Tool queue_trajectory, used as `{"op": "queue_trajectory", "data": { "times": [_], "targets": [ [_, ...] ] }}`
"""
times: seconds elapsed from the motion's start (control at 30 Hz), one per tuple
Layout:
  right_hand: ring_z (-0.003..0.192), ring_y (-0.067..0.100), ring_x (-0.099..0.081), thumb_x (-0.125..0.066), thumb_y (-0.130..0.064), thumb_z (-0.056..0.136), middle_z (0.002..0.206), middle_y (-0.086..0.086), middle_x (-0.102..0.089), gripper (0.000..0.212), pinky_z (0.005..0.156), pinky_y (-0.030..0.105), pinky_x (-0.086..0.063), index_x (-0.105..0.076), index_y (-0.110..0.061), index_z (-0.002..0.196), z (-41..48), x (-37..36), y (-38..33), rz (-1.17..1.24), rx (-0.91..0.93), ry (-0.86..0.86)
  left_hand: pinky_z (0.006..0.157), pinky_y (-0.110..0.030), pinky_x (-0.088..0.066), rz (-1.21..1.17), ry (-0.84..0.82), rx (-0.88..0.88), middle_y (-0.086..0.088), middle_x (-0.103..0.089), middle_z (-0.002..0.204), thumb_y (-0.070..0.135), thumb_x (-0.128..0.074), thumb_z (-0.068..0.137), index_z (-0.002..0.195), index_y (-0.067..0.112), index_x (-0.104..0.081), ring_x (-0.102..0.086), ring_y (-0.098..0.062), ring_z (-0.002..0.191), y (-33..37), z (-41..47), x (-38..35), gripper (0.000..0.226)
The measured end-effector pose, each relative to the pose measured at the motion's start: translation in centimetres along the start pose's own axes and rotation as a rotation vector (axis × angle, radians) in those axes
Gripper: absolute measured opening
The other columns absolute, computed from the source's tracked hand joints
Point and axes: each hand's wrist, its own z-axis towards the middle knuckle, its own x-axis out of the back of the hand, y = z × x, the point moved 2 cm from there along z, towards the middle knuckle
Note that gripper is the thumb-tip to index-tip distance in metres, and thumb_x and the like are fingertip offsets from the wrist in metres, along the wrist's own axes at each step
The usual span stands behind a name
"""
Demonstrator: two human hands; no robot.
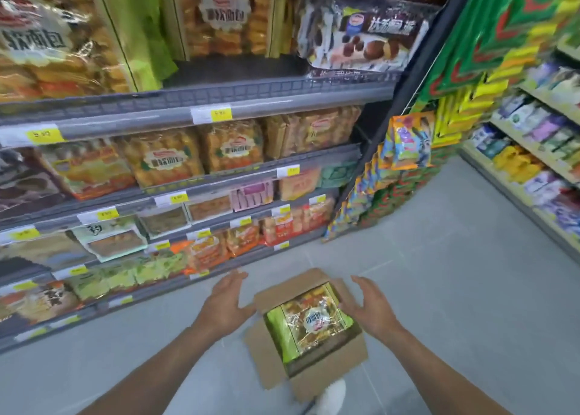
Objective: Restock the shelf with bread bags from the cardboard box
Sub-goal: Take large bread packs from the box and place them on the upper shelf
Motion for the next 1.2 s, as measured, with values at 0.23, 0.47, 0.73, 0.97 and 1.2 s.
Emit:
{"op": "queue_trajectory", "data": {
  "times": [0.23, 0.47, 0.73, 0.97, 1.2],
  "targets": [
    [0.145, 0.033, -0.031, -0.073, -0.046, 0.079, 0.158, 0.008, -0.032, 0.095, 0.107, 0.045, -0.040, -0.026, -0.018, 0.157, 5.4, 1.0, 10.0, -0.275, 0.148, -0.061, 0.117, -0.056, -0.028, 0.535, -0.033, -0.076, -0.006, -0.029, 0.164, 0.061, -0.075, 0.074, 0.157, 0.026, -0.031, -0.019, -0.030, 0.153, 5.6, 3.0, -9.4, 0.100],
    [0.147, 0.030, -0.027, -0.060, -0.043, 0.081, 0.162, 0.003, -0.025, 0.087, 0.114, 0.047, -0.036, -0.014, -0.035, 0.155, 12.3, -3.8, 17.9, -0.384, 0.272, -0.228, 0.107, -0.057, -0.045, 0.579, -0.155, -0.151, -0.010, -0.044, 0.156, 0.055, -0.086, 0.056, 0.145, 0.024, -0.052, -0.043, -0.033, 0.143, 7.4, 7.3, -20.0, 0.100],
    [0.150, 0.021, -0.023, -0.070, -0.055, 0.083, 0.163, -0.003, -0.025, 0.089, 0.119, 0.044, -0.031, -0.024, -0.034, 0.156, 19.3, -13.2, 26.0, -0.321, 0.344, -0.337, 0.111, -0.046, -0.042, 0.357, -0.282, -0.075, -0.002, -0.034, 0.162, 0.059, -0.073, 0.078, 0.154, 0.040, -0.026, -0.041, -0.028, 0.145, 1.3, 13.5, -31.4, 0.091],
    [0.136, 0.025, -0.044, -0.075, -0.036, 0.085, 0.146, 0.004, -0.049, 0.073, 0.107, 0.040, -0.043, -0.043, -0.018, 0.147, 26.4, -21.4, 32.0, -0.052, -0.085, -0.381, 0.108, -0.034, -0.039, -0.094, -0.346, 0.523, -0.005, -0.037, 0.159, 0.043, -0.064, 0.094, 0.158, 0.020, -0.023, -0.041, -0.024, 0.141, -5.9, 20.7, -40.2, 0.080],
    [0.118, 0.027, -0.057, -0.069, -0.035, 0.091, 0.144, 0.010, -0.050, 0.072, 0.085, 0.030, -0.048, -0.035, -0.014, 0.151, 33.7, -28.3, 35.8, 0.043, -0.319, -0.350, 0.065, -0.029, -0.047, -0.431, -0.219, 0.892, -0.004, -0.066, 0.114, 0.039, -0.067, 0.094, 0.137, 0.009, -0.050, -0.060, -0.016, 0.085, -11.3, 28.1, -46.9, 0.055]
  ]
}}
